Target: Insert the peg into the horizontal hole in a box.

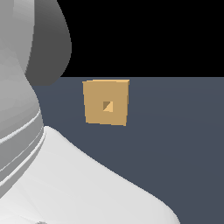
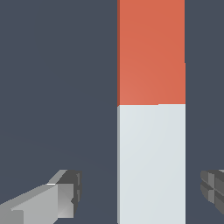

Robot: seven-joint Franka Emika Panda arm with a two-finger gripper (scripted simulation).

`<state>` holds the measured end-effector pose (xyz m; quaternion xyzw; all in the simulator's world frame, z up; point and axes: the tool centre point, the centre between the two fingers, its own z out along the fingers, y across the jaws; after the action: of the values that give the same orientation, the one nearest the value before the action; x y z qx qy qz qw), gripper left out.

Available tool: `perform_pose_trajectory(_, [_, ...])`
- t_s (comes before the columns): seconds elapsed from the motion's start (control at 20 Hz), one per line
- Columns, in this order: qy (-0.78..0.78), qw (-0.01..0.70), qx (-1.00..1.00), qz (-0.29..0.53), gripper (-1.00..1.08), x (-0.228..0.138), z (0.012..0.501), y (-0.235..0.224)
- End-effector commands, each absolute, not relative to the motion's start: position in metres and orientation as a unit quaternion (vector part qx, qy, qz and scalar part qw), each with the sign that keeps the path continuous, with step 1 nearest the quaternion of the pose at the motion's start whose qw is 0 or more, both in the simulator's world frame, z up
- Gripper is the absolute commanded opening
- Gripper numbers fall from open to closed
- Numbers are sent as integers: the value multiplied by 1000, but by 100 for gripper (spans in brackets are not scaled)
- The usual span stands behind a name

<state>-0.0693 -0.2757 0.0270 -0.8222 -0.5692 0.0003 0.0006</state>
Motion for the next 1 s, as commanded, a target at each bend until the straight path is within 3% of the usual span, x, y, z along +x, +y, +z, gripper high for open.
perform_pose_trajectory(0.0, [-569,0,-822,0,100,-69,20,-276])
perform_pose_trajectory(0.15, [-570,0,-822,0,100,-68,17,-276])
perform_pose_trajectory(0.2, [-570,0,-822,0,-100,-68,17,-276])
perform_pose_trajectory(0.95, [-573,0,-820,0,-100,-66,20,-264])
